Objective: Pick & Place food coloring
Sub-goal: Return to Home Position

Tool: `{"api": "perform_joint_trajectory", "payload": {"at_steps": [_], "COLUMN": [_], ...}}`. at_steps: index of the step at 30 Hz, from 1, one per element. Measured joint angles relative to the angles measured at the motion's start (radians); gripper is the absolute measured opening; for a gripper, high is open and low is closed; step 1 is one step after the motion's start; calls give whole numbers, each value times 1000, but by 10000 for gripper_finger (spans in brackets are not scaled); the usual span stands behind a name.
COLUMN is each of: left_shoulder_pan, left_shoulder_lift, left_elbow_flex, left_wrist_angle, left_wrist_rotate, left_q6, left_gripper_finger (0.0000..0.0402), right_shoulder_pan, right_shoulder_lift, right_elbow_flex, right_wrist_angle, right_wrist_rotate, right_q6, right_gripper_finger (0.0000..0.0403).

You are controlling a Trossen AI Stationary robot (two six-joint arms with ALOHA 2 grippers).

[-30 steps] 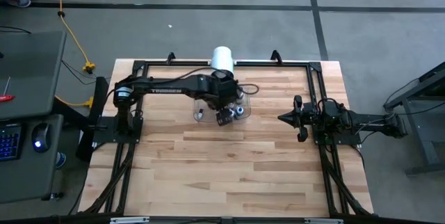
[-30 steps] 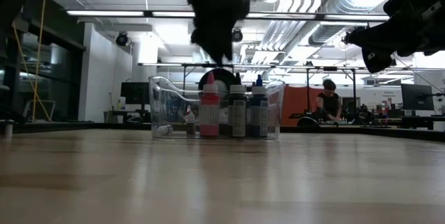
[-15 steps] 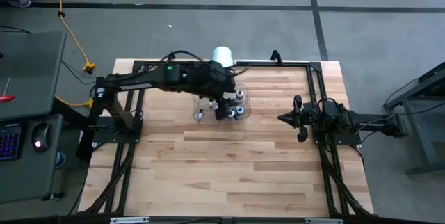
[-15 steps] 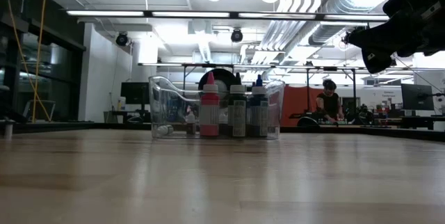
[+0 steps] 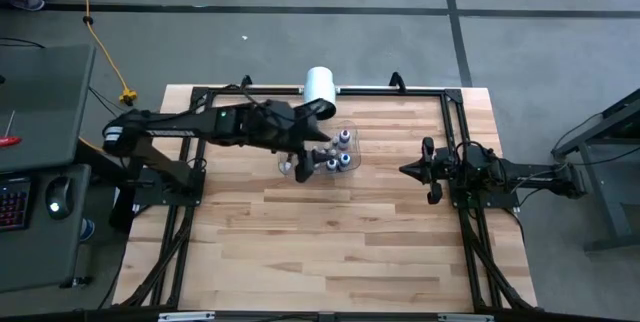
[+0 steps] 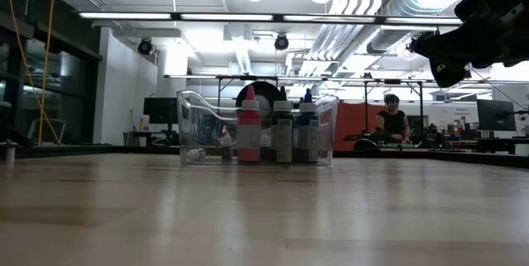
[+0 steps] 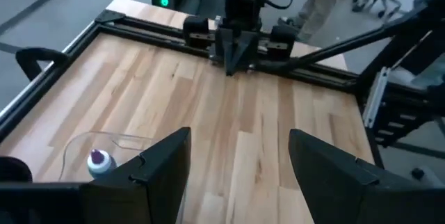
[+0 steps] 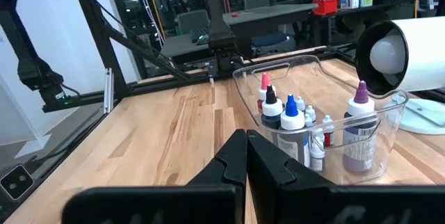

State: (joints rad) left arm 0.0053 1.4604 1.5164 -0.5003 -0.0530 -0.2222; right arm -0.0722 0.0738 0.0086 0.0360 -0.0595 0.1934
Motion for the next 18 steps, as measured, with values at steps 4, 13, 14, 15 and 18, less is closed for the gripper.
{"api": "perform_joint_trajectory", "payload": {"at_steps": [4,13,14,15,18], "left_shoulder_pan": [1,1,1,1,0], "left_shoulder_lift": [-77,-437,-481,-527,-676], "left_elbow_flex": [-90,-517,-583,-646,-814], "left_wrist_angle": [35,195,242,283,369], "left_wrist_rotate": [0,-43,-37,-36,-34], "left_q6": [-14,-46,-47,-48,-45], "left_gripper_finger": [239,239,239,239,239], "right_shoulder_pan": [0,0,0,0,0], "right_shoulder_lift": [-1,1,0,0,0], "right_elbow_flex": [0,0,0,0,0], "right_wrist_angle": [0,2,3,3,3], "right_wrist_rotate": [0,0,0,-1,-1], "right_q6": [0,0,0,0,0], "right_gripper_finger": [0,0,0,0,0]}}
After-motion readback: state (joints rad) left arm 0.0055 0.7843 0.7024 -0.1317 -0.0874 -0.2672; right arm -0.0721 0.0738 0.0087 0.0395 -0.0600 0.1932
